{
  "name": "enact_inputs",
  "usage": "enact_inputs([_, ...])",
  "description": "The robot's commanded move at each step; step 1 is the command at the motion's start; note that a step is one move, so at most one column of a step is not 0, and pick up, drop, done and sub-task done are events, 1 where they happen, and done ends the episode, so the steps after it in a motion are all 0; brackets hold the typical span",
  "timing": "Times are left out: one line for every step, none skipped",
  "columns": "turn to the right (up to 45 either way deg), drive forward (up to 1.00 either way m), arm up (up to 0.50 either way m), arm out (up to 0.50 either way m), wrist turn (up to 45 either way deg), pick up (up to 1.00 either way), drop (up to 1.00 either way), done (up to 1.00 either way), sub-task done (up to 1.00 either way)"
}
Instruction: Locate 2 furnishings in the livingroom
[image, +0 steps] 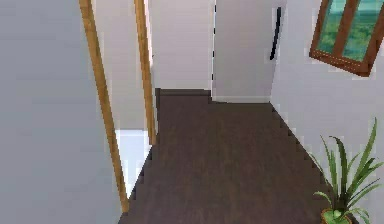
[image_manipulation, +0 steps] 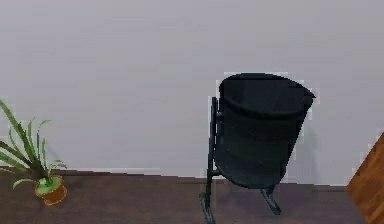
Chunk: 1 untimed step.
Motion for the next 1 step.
enact_inputs([3.0, 0.00, 0.00, 0.00, 0.0, 0.00, 0.00, 0.00, 0.00])
